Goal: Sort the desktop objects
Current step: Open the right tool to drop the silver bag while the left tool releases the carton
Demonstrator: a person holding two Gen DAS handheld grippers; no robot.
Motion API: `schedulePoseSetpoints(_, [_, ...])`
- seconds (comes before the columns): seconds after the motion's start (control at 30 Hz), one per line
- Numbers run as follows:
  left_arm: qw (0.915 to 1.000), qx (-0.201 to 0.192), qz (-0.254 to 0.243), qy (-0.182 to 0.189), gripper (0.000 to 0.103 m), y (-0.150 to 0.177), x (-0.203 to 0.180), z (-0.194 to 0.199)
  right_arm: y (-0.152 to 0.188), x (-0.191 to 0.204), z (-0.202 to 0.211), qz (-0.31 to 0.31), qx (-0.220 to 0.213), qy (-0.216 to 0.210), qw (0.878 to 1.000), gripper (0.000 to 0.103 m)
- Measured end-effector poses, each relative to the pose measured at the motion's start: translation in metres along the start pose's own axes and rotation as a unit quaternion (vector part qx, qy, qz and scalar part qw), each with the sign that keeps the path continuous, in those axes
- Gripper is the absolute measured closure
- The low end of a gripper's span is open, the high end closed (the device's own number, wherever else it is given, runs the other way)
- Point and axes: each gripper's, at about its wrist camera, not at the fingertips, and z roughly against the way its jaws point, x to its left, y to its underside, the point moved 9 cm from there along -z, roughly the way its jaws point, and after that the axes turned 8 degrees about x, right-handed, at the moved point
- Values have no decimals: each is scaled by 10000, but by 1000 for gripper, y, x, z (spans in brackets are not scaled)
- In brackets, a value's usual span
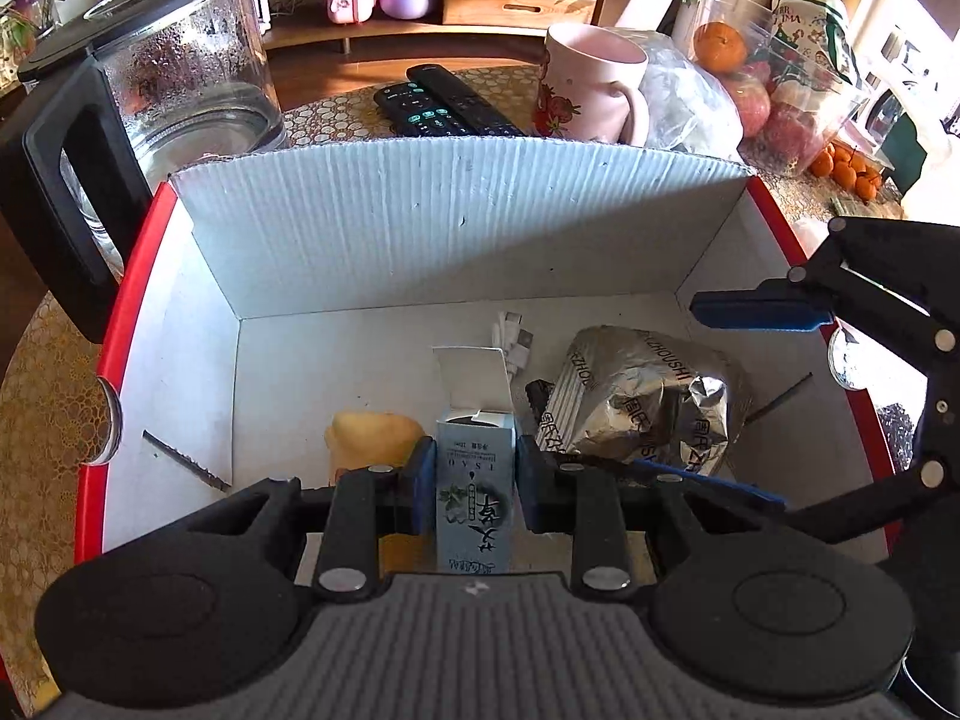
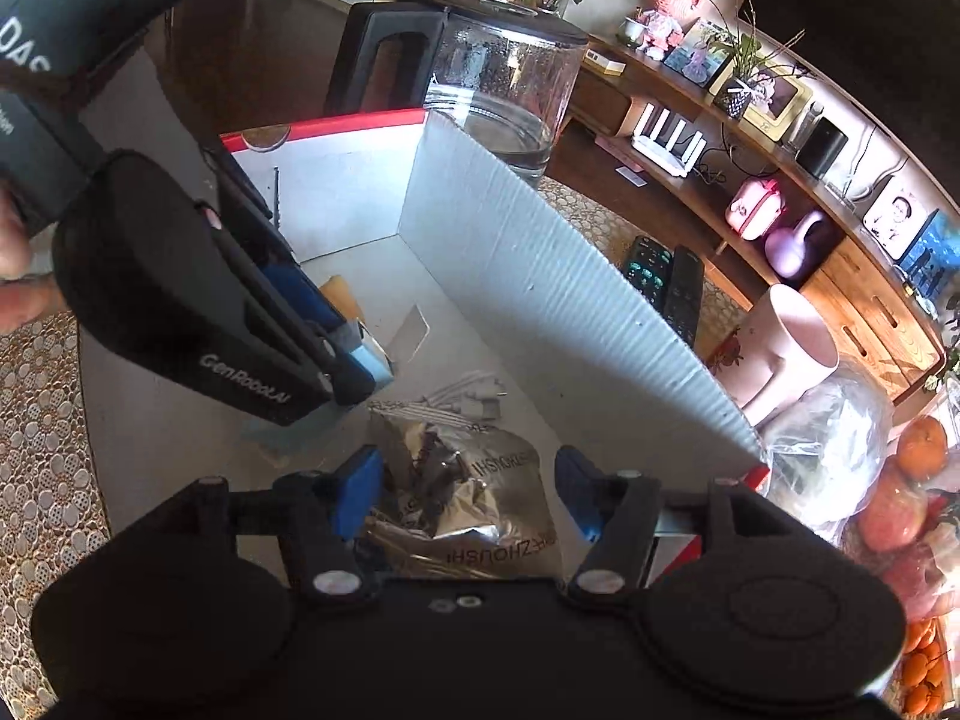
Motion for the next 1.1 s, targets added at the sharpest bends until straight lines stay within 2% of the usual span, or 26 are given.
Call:
schedulePoseSetpoints(0.2, [9998, 121, 155, 105, 76, -4, 0, -9, 3, 2, 12, 63, -90, -188, 9998, 34])
schedulePoseSetpoints(0.4, [9996, 140, 238, 48, 74, -2, -1, -9, 7, 4, 35, 30, -301, -402, 9987, 32])
schedulePoseSetpoints(0.77, [9991, -139, 341, 209, 72, -1, -15, 24, 27, -5, 78, -362, -634, -672, 9951, 31])
schedulePoseSetpoints(0.83, [9990, -189, 330, 219, 63, 1, -19, 31, 31, -6, 88, -434, -707, -696, 9941, 30])
schedulePoseSetpoints(0.87, [9990, -243, 328, 204, 46, 1, -21, 35, 33, -7, 93, -455, -734, -707, 9938, 30])
schedulePoseSetpoints(0.9, [9989, -305, 307, 177, 35, 2, -23, 39, 35, -7, 98, -476, -765, -710, 9934, 30])
schedulePoseSetpoints(1.1, [9982, -463, 320, 190, 35, 7, -32, 60, 55, -15, 127, -652, -894, -676, 9916, 30])
